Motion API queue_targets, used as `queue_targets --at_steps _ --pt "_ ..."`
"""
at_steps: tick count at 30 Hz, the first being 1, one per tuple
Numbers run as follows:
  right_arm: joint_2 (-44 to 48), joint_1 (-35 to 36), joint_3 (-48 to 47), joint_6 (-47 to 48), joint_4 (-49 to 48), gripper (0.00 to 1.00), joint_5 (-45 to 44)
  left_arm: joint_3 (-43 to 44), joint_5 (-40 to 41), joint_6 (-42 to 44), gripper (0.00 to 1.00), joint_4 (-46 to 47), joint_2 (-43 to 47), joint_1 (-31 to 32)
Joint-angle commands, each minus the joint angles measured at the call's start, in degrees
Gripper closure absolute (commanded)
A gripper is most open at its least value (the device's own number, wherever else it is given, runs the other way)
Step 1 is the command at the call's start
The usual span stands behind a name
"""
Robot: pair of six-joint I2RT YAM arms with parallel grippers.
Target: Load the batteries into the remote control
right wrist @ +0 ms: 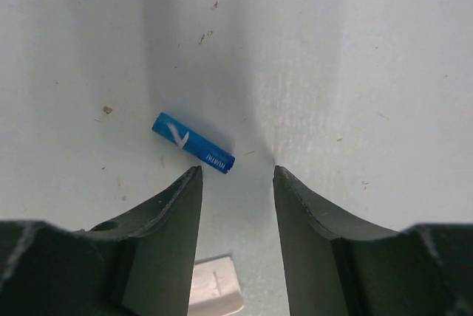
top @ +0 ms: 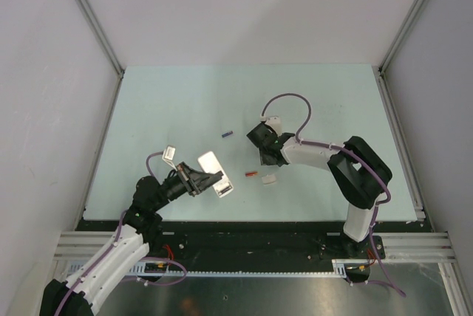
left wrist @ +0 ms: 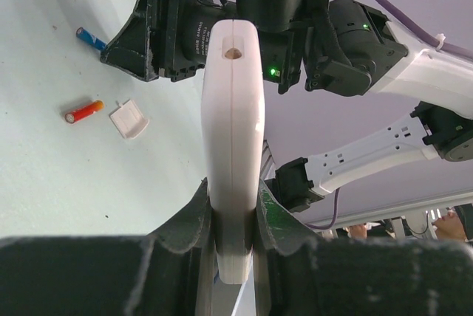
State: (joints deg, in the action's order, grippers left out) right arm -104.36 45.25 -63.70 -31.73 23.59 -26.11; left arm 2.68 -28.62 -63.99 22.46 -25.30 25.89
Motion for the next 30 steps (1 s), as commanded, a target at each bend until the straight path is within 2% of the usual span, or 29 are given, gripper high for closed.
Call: queue_targets --at_steps 1,15,19,21,22,24,26,30 --pt "0.7 1.4 0.2 8.5 0.1 0.51 -2.5 0.1 0.8 0.3 1.00 1.2 0.0 0.4" --pt "-4.5 0.6 -9.2 25.1 -2.4 0.41 -8.0 -0.3 0.4 -0.1 1.00 1.2 1.0 0.4" --pt "-4.5 -2.4 -11.4 22.6 -4.5 0.41 -4.0 -0.4 0.4 -0.1 1.00 1.2 1.1 0.4" --pt "-4.2 -5.9 -11.4 19.3 -5.7 0.44 0.8 -0.5 0.5 -0.2 1.00 1.2 1.2 0.4" --pt "-4.2 -7.2 -11.4 16.0 -6.1 0.50 2.6 -0.6 0.5 -0.2 1.00 1.2 1.2 0.4" --pt "-4.7 -8.9 -11.5 13.8 -6.8 0.55 5.2 -0.7 0.4 -0.3 1.00 1.1 1.3 0.3" --pt "-6.3 -10.1 -12.3 12.7 -6.7 0.65 5.5 -0.8 0.3 -0.3 1.00 1.1 1.3 0.4" --pt "-8.5 -10.9 -13.7 12.1 -6.1 0.73 6.1 -1.1 0.5 -0.4 1.00 1.1 1.3 0.4"
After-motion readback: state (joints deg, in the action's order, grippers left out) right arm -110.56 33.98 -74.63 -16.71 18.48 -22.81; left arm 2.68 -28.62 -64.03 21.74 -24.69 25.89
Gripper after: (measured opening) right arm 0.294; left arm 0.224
